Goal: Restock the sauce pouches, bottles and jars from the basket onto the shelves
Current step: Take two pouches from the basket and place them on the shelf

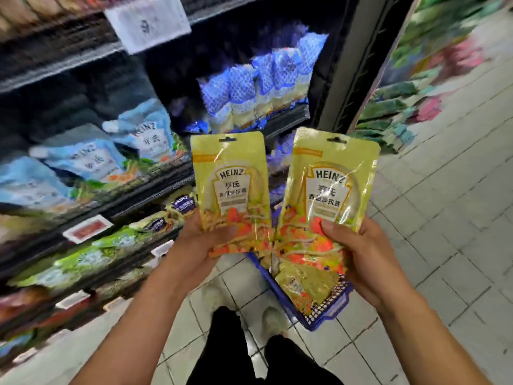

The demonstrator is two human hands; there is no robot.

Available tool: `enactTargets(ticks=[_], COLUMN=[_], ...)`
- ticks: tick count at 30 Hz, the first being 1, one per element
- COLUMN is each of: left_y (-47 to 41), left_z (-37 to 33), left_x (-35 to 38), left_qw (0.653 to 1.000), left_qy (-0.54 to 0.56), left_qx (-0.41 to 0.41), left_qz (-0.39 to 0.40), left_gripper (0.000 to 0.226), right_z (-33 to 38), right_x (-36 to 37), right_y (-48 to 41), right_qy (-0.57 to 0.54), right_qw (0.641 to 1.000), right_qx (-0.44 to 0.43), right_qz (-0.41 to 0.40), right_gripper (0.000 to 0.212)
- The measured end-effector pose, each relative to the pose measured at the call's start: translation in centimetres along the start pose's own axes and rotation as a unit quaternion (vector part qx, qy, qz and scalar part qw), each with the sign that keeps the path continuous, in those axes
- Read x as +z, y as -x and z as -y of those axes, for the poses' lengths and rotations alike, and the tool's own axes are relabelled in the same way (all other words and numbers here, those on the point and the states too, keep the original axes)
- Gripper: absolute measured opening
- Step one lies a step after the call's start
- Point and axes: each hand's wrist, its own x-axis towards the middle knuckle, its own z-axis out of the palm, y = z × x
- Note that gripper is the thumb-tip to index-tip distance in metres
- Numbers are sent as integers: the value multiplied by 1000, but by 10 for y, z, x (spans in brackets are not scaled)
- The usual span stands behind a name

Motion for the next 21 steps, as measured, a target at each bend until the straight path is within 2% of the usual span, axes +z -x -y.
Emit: enactTargets(ticks=[3,6,14,21], left_y=[41,79,186,304], left_z=[-11,-23,-54,-67], left_x=[-17,-37,-120,-202], left_qw=[997,990,965,935], left_qy=[3,23,53,55], left_qx=[51,92,159,241], left_qz=[-57,-108,-200,-253], left_gripper=[43,40,67,49], right_z=[2,-2,-46,-112], right_x=[36,72,189,301], right_y=[4,9,36,89], right_qy=[44,80,142,158], right_qw=[997,989,956,929], right_qx=[0,-6,-16,2], right_qz=[65,127,255,335], right_gripper=[48,50,35,32])
